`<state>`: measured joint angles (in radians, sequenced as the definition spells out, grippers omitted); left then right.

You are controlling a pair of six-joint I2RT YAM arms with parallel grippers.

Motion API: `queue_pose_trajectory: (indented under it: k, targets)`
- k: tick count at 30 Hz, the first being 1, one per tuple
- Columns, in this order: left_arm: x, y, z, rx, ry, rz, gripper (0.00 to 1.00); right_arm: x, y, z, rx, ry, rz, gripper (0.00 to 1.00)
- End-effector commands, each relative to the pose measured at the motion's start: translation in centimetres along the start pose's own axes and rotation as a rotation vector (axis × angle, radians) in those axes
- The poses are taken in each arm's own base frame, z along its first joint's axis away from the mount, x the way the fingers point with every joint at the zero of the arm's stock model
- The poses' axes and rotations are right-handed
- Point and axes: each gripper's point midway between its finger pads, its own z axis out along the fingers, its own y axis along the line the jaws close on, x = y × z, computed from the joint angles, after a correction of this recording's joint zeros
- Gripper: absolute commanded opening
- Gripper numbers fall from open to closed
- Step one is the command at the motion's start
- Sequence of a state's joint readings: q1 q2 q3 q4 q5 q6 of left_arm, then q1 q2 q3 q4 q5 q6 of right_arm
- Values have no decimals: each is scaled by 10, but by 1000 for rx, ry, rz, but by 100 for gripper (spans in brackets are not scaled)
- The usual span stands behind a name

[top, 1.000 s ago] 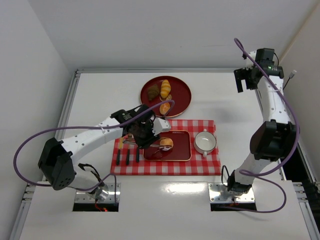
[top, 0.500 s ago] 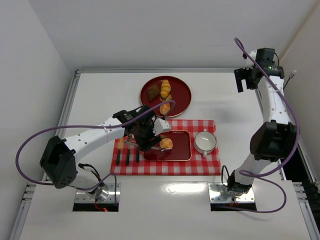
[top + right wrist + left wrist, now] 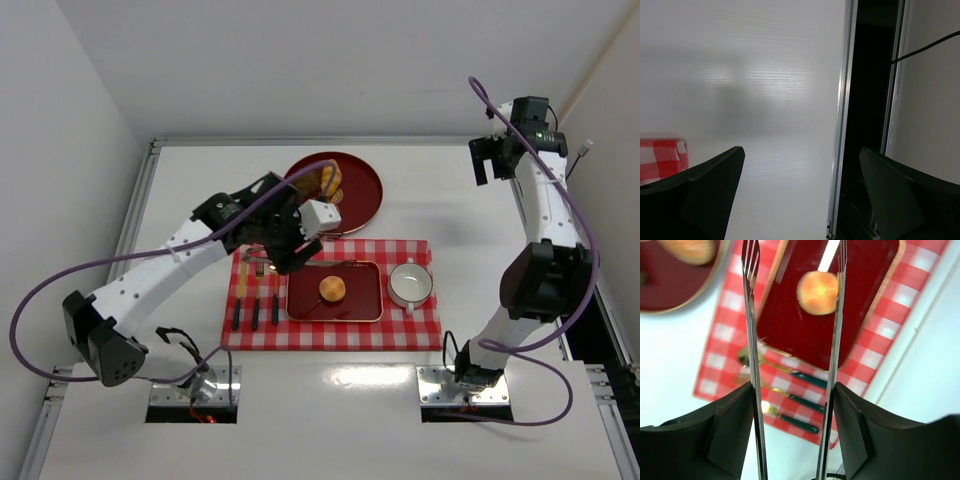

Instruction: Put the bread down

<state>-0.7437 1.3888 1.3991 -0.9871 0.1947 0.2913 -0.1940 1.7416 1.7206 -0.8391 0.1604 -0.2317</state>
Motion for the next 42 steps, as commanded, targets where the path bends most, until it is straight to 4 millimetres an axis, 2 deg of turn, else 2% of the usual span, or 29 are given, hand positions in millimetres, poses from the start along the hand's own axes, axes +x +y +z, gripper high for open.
queue_pose_trajectory:
  k: [1,3,4,6,7,9,10,11,12,13,14,15,17,18,19,20,25,26,28,31,33,35,36,37,40,42]
  targets:
    - [1,41,-41,-154,-57,-64,58,-8,-7,1,31,-20,21,99]
    - [2,72,-53,-257,-90,-113,58,-5,-4,4,15,-7,19,99]
    - [14,99,-63,-322,-92,-181,58,-5,-2,5,5,-10,19,99]
    - [22,133,-72,-412,-118,-251,58,-5,-1,5,5,-10,28,99]
    - [37,158,-76,-464,-109,-324,58,-5,-1,5,5,-10,28,99]
    - [49,192,-80,-547,-121,-398,58,-5,-1,5,5,-10,28,99]
    - [67,214,-88,-600,-121,-469,58,-5,-1,5,5,-10,28,99]
    - [79,228,-78,-596,-110,-527,58,-5,-1,5,5,-10,28,99]
    - [81,248,-81,-642,-151,-563,58,-5,-1,5,5,-10,28,99]
    - [100,263,-82,-661,-145,-625,58,-5,-1,5,5,-10,28,99]
    - [107,273,-77,-670,-153,-679,58,-8,-3,3,8,-19,29,99]
    - [118,294,-73,-697,-161,-719,58,-9,-3,3,8,-19,29,99]
    - [130,309,-60,-704,-167,-784,58,-8,-5,3,18,-15,29,99]
    - [131,319,-60,-718,-177,-786,58,-8,-5,3,18,-15,29,99]
    - [138,327,-45,-702,-160,-810,58,-7,-6,3,26,-12,29,99]
    - [146,335,-43,-731,-156,-836,58,-5,-5,2,23,-3,28,99]
    - [157,353,-12,-712,-144,-867,58,-5,-7,2,32,0,28,99]
    - [169,353,4,-690,-110,-884,58,-2,-5,4,29,8,27,99]
    - [176,356,13,-696,-94,-902,58,-1,-5,4,29,8,27,99]
    - [190,355,26,-695,-61,-928,58,2,-4,5,25,17,25,99]
    - [207,354,42,-695,-6,-948,58,2,-4,5,25,17,25,99]
    - [210,355,47,-679,16,-971,58,2,-4,5,25,17,25,99]
    - [218,348,60,-640,52,-1000,58,2,-4,5,25,17,25,99]
    - [216,353,60,-643,46,-998,58,2,-4,5,25,17,25,99]
    - [217,345,71,-644,57,-997,58,1,-2,6,17,14,25,99]
    - [217,345,71,-644,60,-988,58,4,-1,7,14,22,24,99]
